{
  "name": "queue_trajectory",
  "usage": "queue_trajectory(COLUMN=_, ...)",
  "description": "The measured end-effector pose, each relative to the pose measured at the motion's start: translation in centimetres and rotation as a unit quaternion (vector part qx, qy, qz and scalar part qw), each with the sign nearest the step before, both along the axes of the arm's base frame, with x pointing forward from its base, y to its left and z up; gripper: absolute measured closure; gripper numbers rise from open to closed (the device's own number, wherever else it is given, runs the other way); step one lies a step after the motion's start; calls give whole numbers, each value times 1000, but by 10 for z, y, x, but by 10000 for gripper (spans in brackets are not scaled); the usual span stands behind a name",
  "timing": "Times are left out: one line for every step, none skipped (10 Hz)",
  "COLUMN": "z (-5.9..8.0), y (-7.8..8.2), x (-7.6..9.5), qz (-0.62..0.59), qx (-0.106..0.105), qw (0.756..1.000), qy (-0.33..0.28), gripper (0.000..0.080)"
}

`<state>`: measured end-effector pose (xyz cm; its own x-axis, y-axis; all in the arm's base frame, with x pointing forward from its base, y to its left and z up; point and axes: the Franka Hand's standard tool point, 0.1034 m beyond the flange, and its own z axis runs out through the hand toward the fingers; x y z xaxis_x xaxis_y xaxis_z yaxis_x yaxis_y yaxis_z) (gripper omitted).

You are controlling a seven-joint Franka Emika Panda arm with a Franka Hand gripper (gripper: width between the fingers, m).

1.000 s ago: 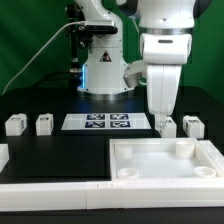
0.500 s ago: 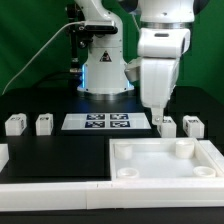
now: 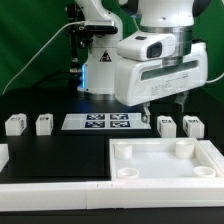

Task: Assemble one leg

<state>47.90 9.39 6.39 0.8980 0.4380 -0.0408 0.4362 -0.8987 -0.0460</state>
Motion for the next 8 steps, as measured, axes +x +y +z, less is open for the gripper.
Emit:
queue_trajectory(z=-1, y=10, x=-3, qz=-58, qx=-1, qw=998, qy=4, gripper=151)
queue_trajectory(z=-2, y=21, x=-7, qz=-93, qx=-3, qw=996, qy=6, gripper=151)
queue_trajectory(z=-3, y=32, x=-10, qz=-108, qx=-5, qw=994, qy=8, gripper=151)
queue_trajectory(z=-4, y=40, x=-13, qz=-104, qx=-6, qw=995, qy=8, gripper=151)
queue_trajectory(z=-5, y=49, x=-15, qz=-116, qx=-7, qw=993, qy=10, gripper=151)
queue_trajectory(z=-7, y=58, x=-16, qz=-118, qx=-6, qw=993, qy=11, gripper=151)
queue_trajectory(z=-8, y=57, x=-16, qz=-117, qx=-5, qw=993, qy=17, gripper=151)
queue_trajectory(z=-7, y=57, x=-16, qz=-117, qx=-9, qw=993, qy=27, gripper=151)
